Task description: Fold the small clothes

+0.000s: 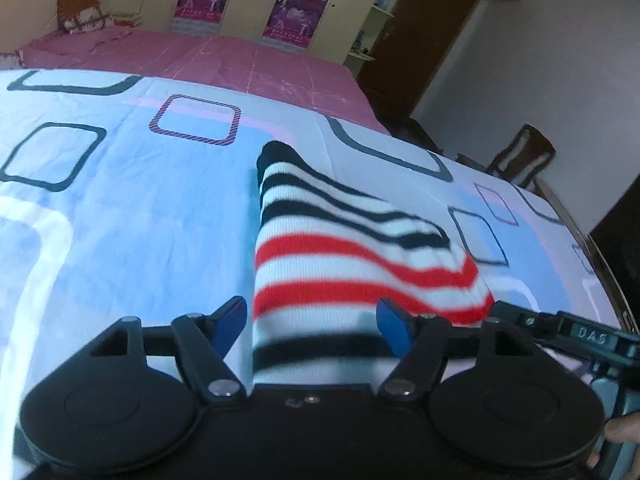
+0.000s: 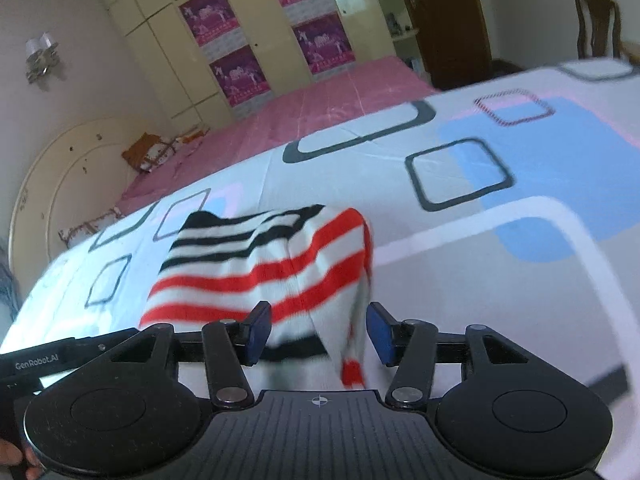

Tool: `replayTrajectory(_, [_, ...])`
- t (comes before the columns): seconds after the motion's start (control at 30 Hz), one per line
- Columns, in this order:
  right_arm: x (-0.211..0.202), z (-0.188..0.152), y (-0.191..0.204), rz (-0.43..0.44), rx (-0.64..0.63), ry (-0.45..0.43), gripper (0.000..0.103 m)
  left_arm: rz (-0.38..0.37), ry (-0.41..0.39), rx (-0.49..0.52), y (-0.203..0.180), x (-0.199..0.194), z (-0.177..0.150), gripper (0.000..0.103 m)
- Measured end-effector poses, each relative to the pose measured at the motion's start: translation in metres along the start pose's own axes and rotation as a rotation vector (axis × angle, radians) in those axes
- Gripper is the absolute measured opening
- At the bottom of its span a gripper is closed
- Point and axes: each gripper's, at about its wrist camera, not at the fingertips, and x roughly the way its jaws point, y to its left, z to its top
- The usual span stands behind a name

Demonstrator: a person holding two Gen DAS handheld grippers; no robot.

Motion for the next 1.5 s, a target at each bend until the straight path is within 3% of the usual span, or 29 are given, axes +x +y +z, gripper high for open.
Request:
replayTrajectory(0.37, [0.053, 0.032, -0.01, -0.003, 0.084, 0.035, 0.052, 0.044, 0.006, -0.034, 0.01, 0.038, 0.022, 0.069])
replayTrajectory(0.43, [0.059, 0.037, -0.015, 0.001, 0.111, 0.038, 0.052, 0.049, 0.0, -0.031, 0.009, 0.042, 0.027, 0.066])
replayTrajectory(0.47, [0.061, 0.037, -0.015, -0.003, 0.117, 0.039, 0.052, 0.047, -0.003, -0.031, 0.008, 0.045, 0.03, 0.057])
replayTrajectory(0.5, [0.063, 0.038, -0.015, -0.014, 0.111, 0.033, 0.047, 0.048, -0.007, -0.024, 0.008, 0.048, 0.031, 0.045])
replayTrajectory(0.53, [0.065, 0.038, -0.013, -0.015, 0.087, 0.033, 0.026, 0.065, -0.008, -0.017, 0.008, 0.052, 0.03, 0.043])
replayTrajectory(0.73, [0.063, 0.028, -0.001, -0.073, -0.088, -0.025, 0.014, 0.094, -0.065, 0.021, 0.007, 0.048, 0.012, 0.036])
replayTrajectory(0.83, [0.072, 0.022, -0.012, -0.113, -0.078, -0.019, 0.015, 0.101, -0.067, 0.028, 0.004, 0.049, 0.011, 0.036])
replayTrajectory(1.03, [0.054, 0.027, 0.004, -0.141, -0.13, -0.077, 0.018, 0.134, -0.033, 0.101, -0.003, 0.049, 0.023, 0.044])
replayTrajectory(1.1, [0.046, 0.029, 0.014, -0.135, -0.177, -0.103, 0.018, 0.158, -0.025, 0.106, -0.004, 0.047, 0.024, 0.065])
replayTrajectory(1.13, [0.042, 0.029, 0.018, -0.126, -0.194, -0.109, 0.02, 0.166, -0.023, 0.105, -0.004, 0.045, 0.024, 0.069])
replayTrajectory(1.3, [0.042, 0.021, 0.037, -0.109, -0.27, -0.099, 0.025, 0.179, -0.026, 0.139, -0.008, 0.038, 0.02, 0.071])
replayTrajectory(1.5, [0.058, 0.008, 0.031, -0.144, -0.288, -0.022, 0.026, 0.191, -0.025, 0.171, -0.013, 0.027, 0.016, 0.072])
